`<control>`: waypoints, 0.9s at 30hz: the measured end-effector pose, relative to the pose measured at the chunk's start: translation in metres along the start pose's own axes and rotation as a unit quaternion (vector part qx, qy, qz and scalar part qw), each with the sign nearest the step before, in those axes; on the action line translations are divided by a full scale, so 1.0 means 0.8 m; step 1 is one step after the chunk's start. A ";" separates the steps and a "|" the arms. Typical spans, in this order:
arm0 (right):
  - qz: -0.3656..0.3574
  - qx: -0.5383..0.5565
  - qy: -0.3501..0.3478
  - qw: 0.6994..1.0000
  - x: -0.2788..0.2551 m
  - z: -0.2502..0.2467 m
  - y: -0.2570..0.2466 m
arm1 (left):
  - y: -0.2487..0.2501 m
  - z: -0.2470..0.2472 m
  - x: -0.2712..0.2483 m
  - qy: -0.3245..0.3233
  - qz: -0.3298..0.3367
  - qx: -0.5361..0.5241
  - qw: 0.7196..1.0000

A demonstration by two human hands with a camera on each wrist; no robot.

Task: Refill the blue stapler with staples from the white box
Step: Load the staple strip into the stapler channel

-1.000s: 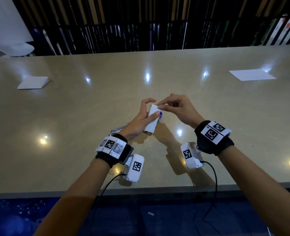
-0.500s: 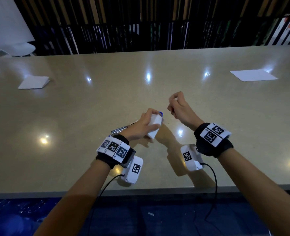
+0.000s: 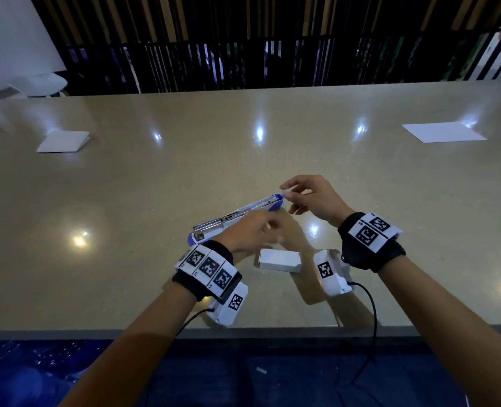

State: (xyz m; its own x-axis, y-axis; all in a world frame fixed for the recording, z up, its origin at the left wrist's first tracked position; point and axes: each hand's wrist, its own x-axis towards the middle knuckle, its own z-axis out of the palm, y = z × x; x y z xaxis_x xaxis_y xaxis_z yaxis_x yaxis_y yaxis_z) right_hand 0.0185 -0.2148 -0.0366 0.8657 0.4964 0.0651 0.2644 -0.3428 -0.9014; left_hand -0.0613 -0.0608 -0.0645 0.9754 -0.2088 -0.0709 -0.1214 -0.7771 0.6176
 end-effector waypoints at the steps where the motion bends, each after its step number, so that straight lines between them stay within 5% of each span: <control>1: 0.009 0.016 0.001 1.000 -0.001 -0.002 0.000 | -0.003 -0.007 0.001 0.055 0.001 -0.026 0.998; 5: 0.037 0.072 -0.017 0.997 0.001 -0.001 -0.002 | -0.003 -0.027 0.000 0.184 0.027 -0.075 0.980; 14: 0.015 0.138 -0.076 0.987 0.013 0.014 -0.007 | -0.009 -0.031 0.000 0.262 0.103 -0.005 0.960; 21: 0.006 0.065 -0.103 0.993 0.033 0.036 -0.004 | -0.033 -0.043 -0.016 0.261 0.028 0.102 0.959; 27: -0.045 -0.192 -0.092 0.976 0.063 0.055 0.019 | -0.091 -0.050 -0.042 0.253 -0.158 0.126 0.946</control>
State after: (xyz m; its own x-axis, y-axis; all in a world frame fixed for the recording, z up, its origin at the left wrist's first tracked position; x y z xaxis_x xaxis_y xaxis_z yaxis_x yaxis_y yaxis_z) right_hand 0.0474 -0.1594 -0.0658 0.7498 0.6612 0.0264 0.5061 -0.5473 -0.6666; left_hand -0.0780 0.0263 -0.0758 0.9253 0.3202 0.2029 0.2140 -0.8830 0.4177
